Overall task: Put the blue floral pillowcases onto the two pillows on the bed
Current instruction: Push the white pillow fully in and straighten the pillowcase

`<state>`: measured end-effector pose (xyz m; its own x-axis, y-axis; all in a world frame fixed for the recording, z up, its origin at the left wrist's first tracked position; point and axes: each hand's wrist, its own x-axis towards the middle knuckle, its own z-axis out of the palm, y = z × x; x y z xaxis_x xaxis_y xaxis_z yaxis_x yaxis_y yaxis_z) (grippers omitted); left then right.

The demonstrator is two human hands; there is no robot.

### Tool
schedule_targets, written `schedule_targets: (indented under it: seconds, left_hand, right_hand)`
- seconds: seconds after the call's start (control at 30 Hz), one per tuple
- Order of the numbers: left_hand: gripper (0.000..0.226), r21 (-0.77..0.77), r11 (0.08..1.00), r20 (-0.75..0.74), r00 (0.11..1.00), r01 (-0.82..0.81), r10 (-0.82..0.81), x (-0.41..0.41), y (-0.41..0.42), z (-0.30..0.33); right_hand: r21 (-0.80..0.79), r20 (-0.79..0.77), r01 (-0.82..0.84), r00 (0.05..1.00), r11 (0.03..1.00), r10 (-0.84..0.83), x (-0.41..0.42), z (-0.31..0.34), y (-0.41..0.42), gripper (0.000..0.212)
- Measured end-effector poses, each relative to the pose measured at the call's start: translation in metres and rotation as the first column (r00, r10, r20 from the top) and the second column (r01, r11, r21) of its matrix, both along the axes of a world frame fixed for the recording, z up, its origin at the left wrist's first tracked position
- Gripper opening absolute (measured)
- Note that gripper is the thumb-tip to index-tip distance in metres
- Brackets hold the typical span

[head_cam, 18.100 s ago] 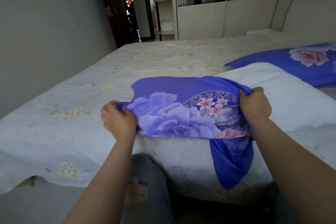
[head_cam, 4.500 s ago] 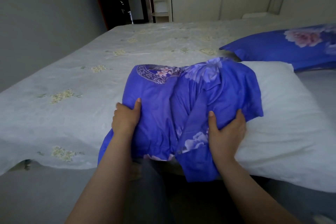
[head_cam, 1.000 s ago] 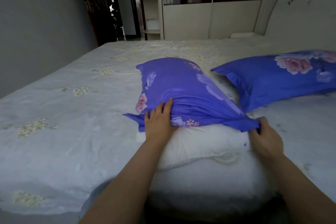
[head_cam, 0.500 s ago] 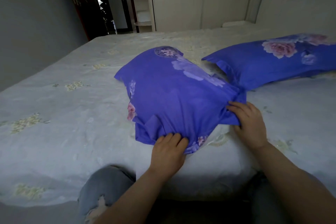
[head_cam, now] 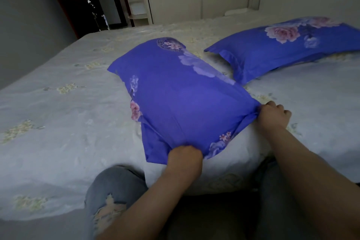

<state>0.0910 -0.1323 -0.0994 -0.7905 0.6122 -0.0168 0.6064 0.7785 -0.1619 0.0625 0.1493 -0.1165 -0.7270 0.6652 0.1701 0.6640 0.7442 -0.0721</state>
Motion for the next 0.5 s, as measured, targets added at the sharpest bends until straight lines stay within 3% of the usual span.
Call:
schedule_targets:
  seconds: [0.13,0.2,0.23,0.27,0.33,0.37,0.4,0.43,0.5]
  left_hand:
    - [0.030,-0.102,0.995,0.080,0.997,-0.002,0.010,0.008,-0.002,-0.012]
    - [0.031,-0.138,0.990,0.084,0.996,-0.008,0.020,0.008,-0.002,-0.012]
    - [0.031,-0.161,0.987,0.095,0.995,-0.006,0.021,0.010,-0.002,-0.013]
    - [0.031,-0.184,0.983,0.094,0.995,-0.004,0.022,0.010,-0.001,-0.013]
    - [0.031,-0.226,0.974,0.111,0.993,-0.005,0.031,0.011,-0.002,-0.014]
    - [0.031,-0.241,0.970,0.129,0.991,-0.008,0.040,0.013,-0.002,-0.014]
    - [0.030,-0.253,0.967,0.149,0.987,-0.012,0.051,0.015,-0.004,-0.015]
    - [0.030,-0.255,0.967,0.178,0.982,-0.013,0.061,0.017,-0.006,-0.015]
    - [0.031,-0.237,0.972,0.244,0.967,-0.010,0.069,0.025,-0.013,-0.019]
  right_hand:
    - [-0.145,0.128,0.016,0.992,0.989,0.003,0.005,0.020,-0.005,0.037]
    - [-0.194,0.021,-0.014,1.000,0.981,0.019,0.003,0.040,-0.008,0.036]
    - [-0.151,-0.130,-0.078,0.990,0.986,0.058,0.003,0.050,-0.011,0.034]
    - [-0.070,-0.341,-0.176,0.929,0.982,0.142,0.001,0.062,-0.017,0.032]
    - [0.103,-0.675,-0.403,0.643,0.909,0.362,-0.003,0.085,-0.043,0.034]
    - [0.159,-0.723,-0.502,0.527,0.850,0.446,-0.006,0.092,-0.060,0.036]
    - [0.166,-0.700,-0.582,0.499,0.796,0.511,-0.011,0.091,-0.075,0.038]
    - [0.105,-0.616,-0.637,0.562,0.764,0.552,-0.016,0.084,-0.089,0.044]
    - [-0.092,-0.296,-0.602,0.777,0.793,0.556,-0.022,0.049,-0.105,0.062]
